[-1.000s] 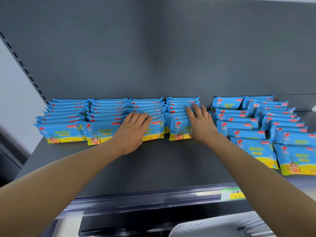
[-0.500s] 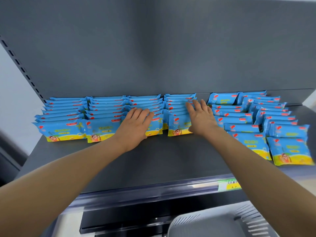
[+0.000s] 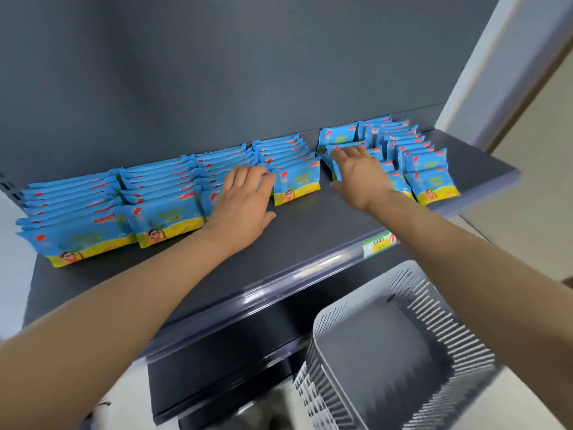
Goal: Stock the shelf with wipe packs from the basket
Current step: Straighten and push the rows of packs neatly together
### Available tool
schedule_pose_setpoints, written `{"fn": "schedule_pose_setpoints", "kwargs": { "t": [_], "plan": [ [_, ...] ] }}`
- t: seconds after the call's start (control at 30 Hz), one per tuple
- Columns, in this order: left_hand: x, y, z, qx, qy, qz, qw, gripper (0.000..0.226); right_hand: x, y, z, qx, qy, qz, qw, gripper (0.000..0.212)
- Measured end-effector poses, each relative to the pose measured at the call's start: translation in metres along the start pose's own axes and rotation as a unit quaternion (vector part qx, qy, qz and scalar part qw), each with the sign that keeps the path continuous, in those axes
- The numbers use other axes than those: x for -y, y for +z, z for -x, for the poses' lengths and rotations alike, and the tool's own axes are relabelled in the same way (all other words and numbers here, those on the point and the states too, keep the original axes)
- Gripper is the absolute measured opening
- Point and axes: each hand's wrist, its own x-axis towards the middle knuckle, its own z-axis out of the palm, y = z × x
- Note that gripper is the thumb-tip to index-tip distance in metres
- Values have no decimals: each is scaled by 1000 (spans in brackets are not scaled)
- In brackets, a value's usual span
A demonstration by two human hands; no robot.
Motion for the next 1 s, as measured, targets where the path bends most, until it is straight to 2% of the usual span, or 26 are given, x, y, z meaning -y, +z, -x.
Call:
{"fn": "schedule_pose_setpoints", "kwargs": {
  "t": [0.23,0.43,0.53,0.67,0.9,1.0],
  "plan": [
    [-23,-34,3,-70,19,41,996,56,7,-28,38,-34,-25,30,999,40],
    [-25,-42,-6,-86,3,29,996,53,-9,-46,28,-44,-53,26,997,41],
    [-29,-30,-24,-62,-31,22,997,54,-32,-46,18,-32,-57,6,998,41],
    [-45,-4,-50,-48,-88,12,995,54,-64,-40,-10,-15,-53,-86,995,42],
    [-61,33,-81,-9,-209,-17,978,60,-100,-3,-73,60,-100,-222,968,47],
    [-54,40,-86,6,-247,-45,968,65,-96,11,-99,89,-104,-254,958,32]
  ]
}}
